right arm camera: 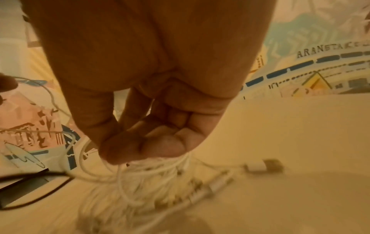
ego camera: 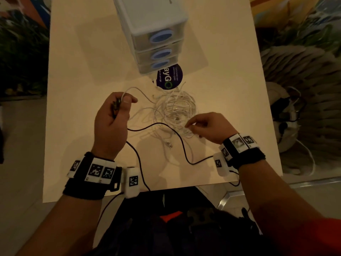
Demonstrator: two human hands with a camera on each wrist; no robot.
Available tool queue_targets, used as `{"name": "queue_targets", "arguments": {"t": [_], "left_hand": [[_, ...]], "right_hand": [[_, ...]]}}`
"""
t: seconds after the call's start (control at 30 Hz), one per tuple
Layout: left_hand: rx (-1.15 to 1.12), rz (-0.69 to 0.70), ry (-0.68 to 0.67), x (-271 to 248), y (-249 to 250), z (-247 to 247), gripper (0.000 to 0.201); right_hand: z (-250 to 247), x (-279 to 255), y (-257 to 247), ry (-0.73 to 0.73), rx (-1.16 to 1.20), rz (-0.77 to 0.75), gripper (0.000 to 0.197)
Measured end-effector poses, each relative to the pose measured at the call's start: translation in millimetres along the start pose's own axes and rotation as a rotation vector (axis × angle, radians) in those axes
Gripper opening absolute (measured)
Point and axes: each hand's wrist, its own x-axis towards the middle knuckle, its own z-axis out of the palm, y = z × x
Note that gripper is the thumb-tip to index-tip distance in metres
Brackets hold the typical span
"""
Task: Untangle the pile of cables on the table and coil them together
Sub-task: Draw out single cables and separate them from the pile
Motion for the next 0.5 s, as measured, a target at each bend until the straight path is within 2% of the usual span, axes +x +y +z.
{"name": "queue_targets", "arguments": {"t": [0.07,0.2,0.33,0.5], "left_hand": [[-0.009,0.017,0.008,0,3,-2,0.022],[-0.098,0.04,0.005,0,10,-1,0.023],[-0.134,0.045,-0.012,-2,14,3,0.024],[-0.139,0.058,-0.026,-5,17,5,0.022]], "right_hand": [[8,-11,11,0.031,0.037,0.009,0.011],[23,-16,25,0.205,0.052,0.061,0.008],[35,-8,27,0.161,-0.023,0.103,0.014],[43,4,21,0.2,-0.033,0.122,0.016]]}}
